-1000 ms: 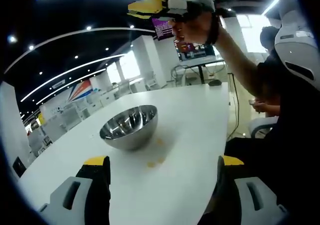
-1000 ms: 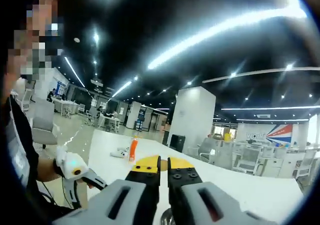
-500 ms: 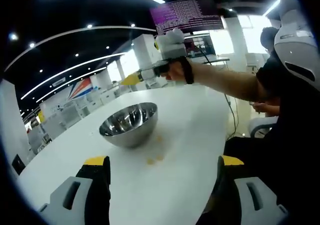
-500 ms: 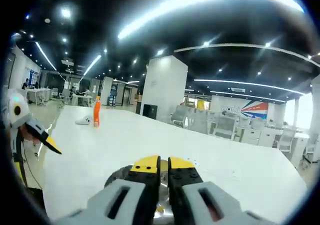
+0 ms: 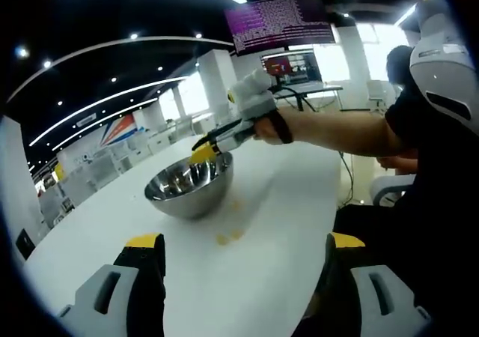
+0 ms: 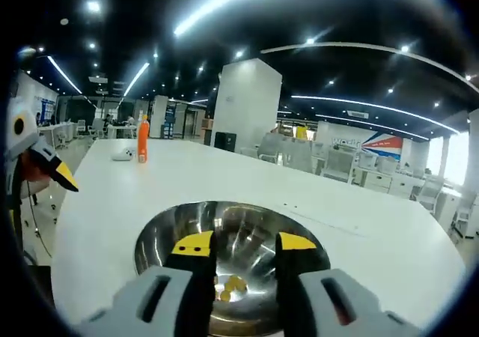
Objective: Pick up the QQ candy scattered on the table and place it into the stainless steel bowl on the table
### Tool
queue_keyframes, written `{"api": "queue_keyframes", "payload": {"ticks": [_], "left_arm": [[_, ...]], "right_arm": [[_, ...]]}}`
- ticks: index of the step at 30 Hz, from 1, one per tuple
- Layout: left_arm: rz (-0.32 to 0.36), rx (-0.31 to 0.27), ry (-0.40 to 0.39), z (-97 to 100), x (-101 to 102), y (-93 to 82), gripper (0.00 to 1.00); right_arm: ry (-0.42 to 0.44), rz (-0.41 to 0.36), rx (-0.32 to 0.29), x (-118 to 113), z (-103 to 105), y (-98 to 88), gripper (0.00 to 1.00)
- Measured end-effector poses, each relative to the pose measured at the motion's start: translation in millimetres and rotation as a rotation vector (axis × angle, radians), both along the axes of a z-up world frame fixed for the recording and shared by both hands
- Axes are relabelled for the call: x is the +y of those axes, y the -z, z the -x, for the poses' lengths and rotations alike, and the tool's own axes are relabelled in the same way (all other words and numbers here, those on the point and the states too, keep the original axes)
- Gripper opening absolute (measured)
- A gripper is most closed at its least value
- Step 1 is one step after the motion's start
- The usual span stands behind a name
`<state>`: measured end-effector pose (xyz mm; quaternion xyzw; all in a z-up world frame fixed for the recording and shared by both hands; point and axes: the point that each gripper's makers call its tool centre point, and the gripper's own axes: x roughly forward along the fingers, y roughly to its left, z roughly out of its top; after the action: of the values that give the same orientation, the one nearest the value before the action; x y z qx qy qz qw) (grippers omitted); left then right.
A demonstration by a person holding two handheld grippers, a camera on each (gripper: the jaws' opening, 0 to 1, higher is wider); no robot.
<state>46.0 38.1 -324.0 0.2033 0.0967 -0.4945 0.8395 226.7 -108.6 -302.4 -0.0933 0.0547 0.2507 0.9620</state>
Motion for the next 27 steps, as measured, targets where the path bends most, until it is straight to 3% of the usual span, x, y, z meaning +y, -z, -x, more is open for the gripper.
{"api": "queue_keyframes", "payload": {"ticks": [14, 20, 24, 27], "left_arm": [[0.0, -0.006, 0.002, 2.3, -0.3, -2.3, 0.89], [-0.003, -0.006, 0.0, 2.4, 0.7, -1.9, 0.89], [-0.002, -0.008, -0.001, 2.3, 1.1, -2.7, 0.89], [-0.001, -0.01, -0.002, 2.0, 1.4, -3.4, 0.89]], "right_arm": [[0.014, -0.007, 0.014, -3.1, 3.9, 3.0, 0.34], [0.017, -0.016, 0.002, -6.4, 5.0, -4.2, 0.35], [0.021, -0.023, -0.02, -8.3, 6.1, -17.0, 0.35], [0.022, -0.055, -0.07, -9.3, 11.0, -39.8, 0.33]]}}
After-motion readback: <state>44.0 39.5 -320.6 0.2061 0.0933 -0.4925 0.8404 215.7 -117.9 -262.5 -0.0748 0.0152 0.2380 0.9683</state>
